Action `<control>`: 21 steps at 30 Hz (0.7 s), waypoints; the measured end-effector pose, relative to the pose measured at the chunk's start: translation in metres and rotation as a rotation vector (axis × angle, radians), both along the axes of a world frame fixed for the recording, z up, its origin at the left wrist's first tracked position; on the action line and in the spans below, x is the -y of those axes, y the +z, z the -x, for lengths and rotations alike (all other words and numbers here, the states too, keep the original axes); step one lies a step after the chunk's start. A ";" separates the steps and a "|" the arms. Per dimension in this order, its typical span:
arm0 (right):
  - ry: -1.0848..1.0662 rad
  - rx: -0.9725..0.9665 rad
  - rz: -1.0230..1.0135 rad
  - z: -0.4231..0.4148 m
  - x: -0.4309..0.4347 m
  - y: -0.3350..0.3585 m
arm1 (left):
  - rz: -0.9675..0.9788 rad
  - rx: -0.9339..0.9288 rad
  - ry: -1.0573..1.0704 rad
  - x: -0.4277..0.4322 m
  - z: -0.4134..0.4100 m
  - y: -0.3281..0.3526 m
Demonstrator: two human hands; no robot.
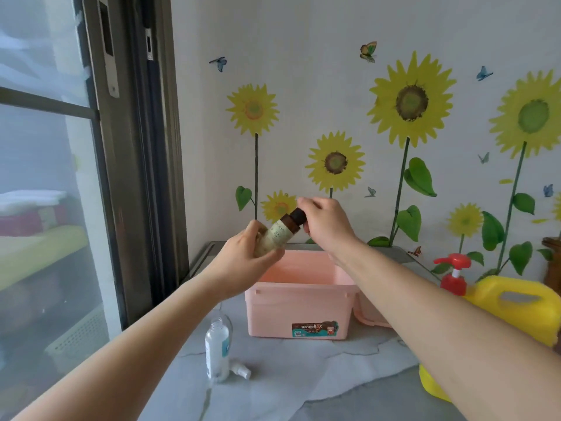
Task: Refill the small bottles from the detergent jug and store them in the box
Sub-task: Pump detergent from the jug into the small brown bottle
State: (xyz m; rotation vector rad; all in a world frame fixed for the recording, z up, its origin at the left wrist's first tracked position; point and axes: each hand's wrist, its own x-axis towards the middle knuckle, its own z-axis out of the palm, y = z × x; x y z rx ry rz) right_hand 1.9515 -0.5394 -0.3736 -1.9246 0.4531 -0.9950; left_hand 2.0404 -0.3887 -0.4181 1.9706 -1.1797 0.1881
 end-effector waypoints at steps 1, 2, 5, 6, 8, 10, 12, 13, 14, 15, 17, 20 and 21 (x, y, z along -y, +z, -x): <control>-0.030 0.007 0.023 -0.007 0.005 0.002 | 0.061 -0.055 -0.030 0.002 -0.005 0.000; -0.046 0.006 0.036 -0.016 0.011 0.004 | 0.119 -0.110 -0.048 0.004 -0.012 0.000; -0.071 -0.049 0.106 -0.035 0.028 0.009 | 0.212 -0.220 -0.034 0.008 -0.030 -0.008; -0.073 -0.074 0.158 -0.041 0.032 0.011 | 0.212 -0.223 -0.005 0.009 -0.038 -0.011; -0.066 -0.125 0.280 -0.052 0.038 0.016 | 0.202 -0.226 0.045 0.011 -0.053 -0.018; -0.046 -0.200 0.406 -0.063 0.043 0.017 | 0.172 -0.207 0.089 0.011 -0.063 -0.023; -0.006 -0.301 0.503 -0.081 0.046 0.011 | 0.101 -0.157 0.129 0.013 -0.072 -0.031; 0.011 -0.350 0.546 -0.089 0.046 0.005 | 0.056 -0.139 0.132 0.014 -0.074 -0.034; 0.032 -0.401 0.577 -0.098 0.046 -0.004 | 0.017 -0.137 0.128 0.016 -0.076 -0.038; 0.056 -0.451 0.597 -0.106 0.046 -0.013 | -0.018 -0.140 0.122 0.018 -0.079 -0.043; 0.085 -0.543 0.624 -0.120 0.045 -0.035 | -0.080 -0.107 0.123 0.022 -0.084 -0.052; 0.087 -0.623 0.608 -0.139 0.048 -0.071 | -0.096 -0.094 0.137 0.025 -0.091 -0.061; 0.085 -0.633 0.596 -0.144 0.049 -0.082 | -0.090 -0.103 0.134 0.026 -0.093 -0.063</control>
